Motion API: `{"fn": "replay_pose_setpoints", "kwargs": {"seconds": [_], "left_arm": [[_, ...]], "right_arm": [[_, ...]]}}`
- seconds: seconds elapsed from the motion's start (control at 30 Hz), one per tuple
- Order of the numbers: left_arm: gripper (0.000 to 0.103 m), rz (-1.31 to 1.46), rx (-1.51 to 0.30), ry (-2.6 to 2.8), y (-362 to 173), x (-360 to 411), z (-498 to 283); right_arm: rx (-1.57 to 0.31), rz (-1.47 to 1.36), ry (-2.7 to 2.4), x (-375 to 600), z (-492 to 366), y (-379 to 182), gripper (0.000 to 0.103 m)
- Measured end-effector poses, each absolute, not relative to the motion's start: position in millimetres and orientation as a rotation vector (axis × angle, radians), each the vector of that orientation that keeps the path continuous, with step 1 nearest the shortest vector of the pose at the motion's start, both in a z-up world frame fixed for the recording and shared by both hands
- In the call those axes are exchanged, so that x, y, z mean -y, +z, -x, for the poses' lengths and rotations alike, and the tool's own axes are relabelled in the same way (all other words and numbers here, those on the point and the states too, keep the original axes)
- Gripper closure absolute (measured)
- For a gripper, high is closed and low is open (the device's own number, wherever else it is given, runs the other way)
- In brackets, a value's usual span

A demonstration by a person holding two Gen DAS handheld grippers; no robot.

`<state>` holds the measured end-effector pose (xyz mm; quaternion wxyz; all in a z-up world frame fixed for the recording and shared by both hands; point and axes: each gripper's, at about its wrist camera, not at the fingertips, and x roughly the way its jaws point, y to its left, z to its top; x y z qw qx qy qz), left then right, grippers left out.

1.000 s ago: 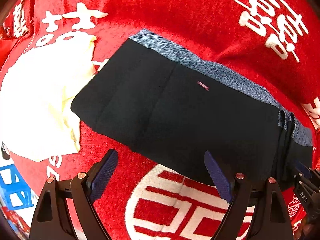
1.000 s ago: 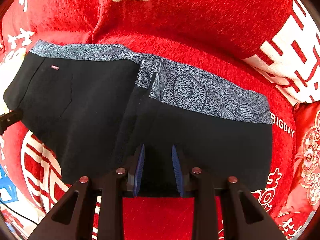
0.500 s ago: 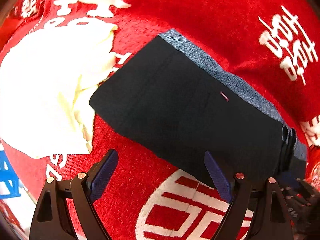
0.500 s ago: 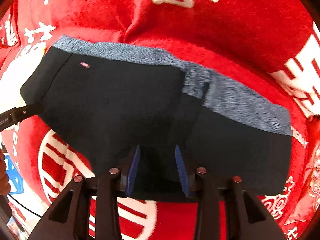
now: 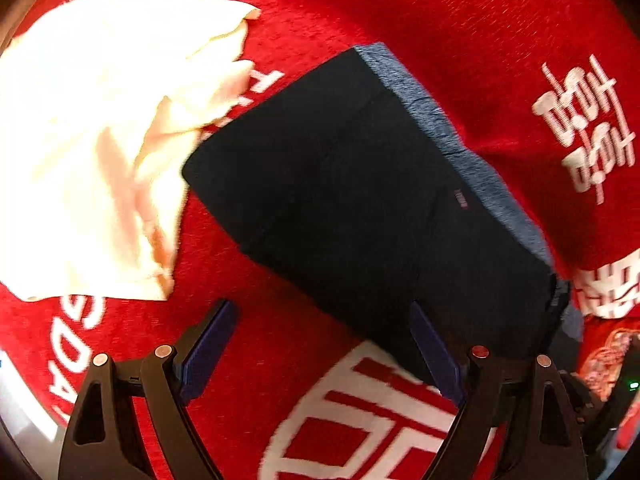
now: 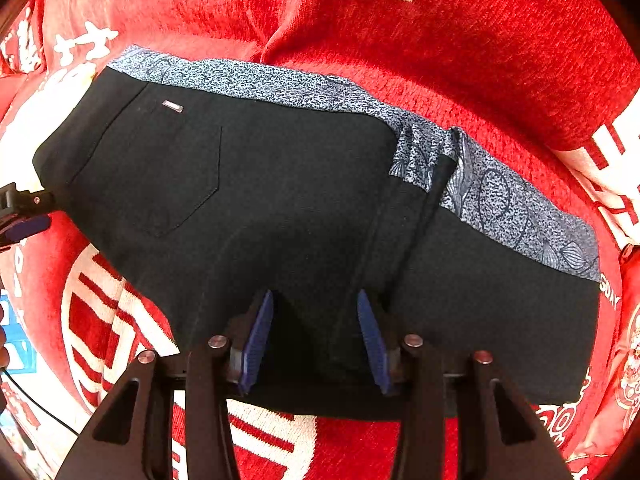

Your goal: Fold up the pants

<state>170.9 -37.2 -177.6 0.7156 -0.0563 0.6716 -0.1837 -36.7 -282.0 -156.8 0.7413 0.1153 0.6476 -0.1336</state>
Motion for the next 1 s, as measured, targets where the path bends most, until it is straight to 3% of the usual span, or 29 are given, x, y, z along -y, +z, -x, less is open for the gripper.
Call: {"fn": "replay_pose_setpoints", "kwargs": {"seconds": [0.47,0.73,1.0], "left_arm": [[0.015,0.519,-1.445,-0.570,-195.7,23.4,-184.5],[0.015,0.493,-1.351,-0.685,-174.8,37.9,-189.5],[0.015,0.501,-1.388,-0.537,-206.5,45.2,-201.8]], "right_arm": [[-1.416,-0.263,-0.291,282.3,37.9,-155.5,0.054],[-1.406,-0.270,-0.287,281.8,42.3,-153.8,0.054],[-1.409,-0.275,-0.284,280.1,41.4,-152.7,0.050]]}}
